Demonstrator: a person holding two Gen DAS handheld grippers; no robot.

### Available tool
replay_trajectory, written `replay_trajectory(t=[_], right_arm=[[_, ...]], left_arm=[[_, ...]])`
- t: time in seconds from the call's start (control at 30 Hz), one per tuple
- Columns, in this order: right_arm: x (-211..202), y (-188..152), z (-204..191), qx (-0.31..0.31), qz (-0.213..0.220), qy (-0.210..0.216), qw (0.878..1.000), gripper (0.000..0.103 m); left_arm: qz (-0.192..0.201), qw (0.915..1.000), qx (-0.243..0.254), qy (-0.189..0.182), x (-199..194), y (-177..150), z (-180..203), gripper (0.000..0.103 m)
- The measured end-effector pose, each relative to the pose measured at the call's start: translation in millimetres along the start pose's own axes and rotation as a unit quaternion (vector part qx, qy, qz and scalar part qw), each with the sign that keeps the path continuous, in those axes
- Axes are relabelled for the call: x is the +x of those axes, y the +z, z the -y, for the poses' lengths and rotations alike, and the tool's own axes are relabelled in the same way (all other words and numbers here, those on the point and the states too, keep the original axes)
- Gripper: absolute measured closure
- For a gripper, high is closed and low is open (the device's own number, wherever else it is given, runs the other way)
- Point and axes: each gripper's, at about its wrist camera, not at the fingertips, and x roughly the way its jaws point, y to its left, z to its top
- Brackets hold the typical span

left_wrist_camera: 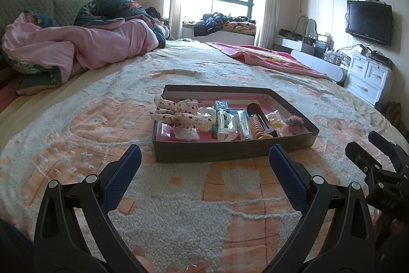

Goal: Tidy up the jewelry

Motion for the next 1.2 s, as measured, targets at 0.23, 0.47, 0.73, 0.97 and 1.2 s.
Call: replay_trajectory(t=[0.23,0.47,0.73,0.97,1.2], right_arm=[[0.1,-0.1,0.1,0.0,0.0,0.0,1.0,0.007],[0.3,-0.2,0.3,0.0,0.0,0.0,1.0,0.007],[0.6,0.2,0.5,0.001,0.0,0.0,1.0,0.007],[2.5,2.1,10.4,0.014,-0.009,-0.005,1.0,0.007],[24.9,16.8,48.5,0.058,-0.029,-0.052,0.997,0.007]], left_arm=[[-0.001,1.0,0.0,0.0,-0.2,0.1,0.5,0.011],[-0.003,1.0,-0.003,-0.009,-0.1,-1.0,0.2,0.011],[0.003,1.0,-0.004,-0.001,-2.5,-0.5,-2.0,0.011],[-0.004,0.9998,-0.021,0.006,0.5,5.4,-9.9,0.011],[-0.039,0.9945,-0.059,0.076,25.2,19.6,-52.3,0.011]])
